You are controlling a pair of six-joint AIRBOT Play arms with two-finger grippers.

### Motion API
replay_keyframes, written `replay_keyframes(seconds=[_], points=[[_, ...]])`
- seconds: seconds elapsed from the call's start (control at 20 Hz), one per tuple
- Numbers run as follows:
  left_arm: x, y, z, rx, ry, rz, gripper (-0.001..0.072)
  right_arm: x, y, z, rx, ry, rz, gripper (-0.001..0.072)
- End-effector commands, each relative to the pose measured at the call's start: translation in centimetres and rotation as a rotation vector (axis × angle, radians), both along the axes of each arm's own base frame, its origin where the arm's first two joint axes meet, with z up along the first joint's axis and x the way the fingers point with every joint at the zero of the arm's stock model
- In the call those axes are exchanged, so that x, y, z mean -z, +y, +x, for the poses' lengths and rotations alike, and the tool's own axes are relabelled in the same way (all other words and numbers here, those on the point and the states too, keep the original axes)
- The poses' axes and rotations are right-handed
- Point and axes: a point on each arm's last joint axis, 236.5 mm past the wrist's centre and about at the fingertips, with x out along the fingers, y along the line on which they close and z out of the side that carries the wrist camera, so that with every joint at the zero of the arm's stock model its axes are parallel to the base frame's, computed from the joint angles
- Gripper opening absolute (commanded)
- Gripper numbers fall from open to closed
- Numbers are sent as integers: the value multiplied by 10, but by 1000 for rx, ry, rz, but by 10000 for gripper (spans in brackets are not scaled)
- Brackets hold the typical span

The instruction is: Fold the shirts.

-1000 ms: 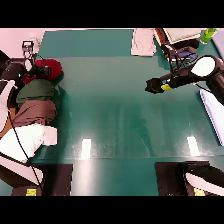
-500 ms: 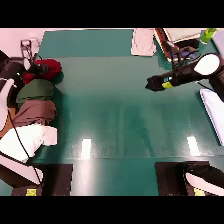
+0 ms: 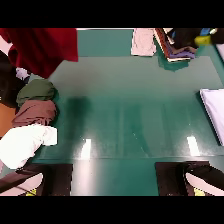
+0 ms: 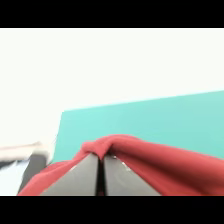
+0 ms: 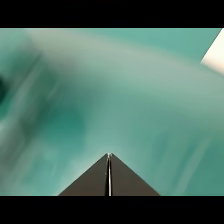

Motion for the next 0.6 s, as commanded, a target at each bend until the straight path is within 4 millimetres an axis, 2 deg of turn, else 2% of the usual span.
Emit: replay_keyframes(seconds=[0.0, 0.1, 0.25, 0.45, 0.55], points=[[-38, -58, -80, 185, -27, -21, 22, -61, -21, -6, 59, -162, -29, 23], [-11, -110, -96, 337, 88, -47, 22, -79, -23, -11, 64, -203, -22, 22], [43, -200, -117, 576, 269, -55, 22, -93, -24, -16, 64, -233, -13, 23], [133, -328, -159, 861, 488, 16, 23, -93, -24, -17, 66, -229, -6, 23], [179, -379, -175, 949, 555, 92, 23, -93, -25, -17, 68, -228, -5, 23]])
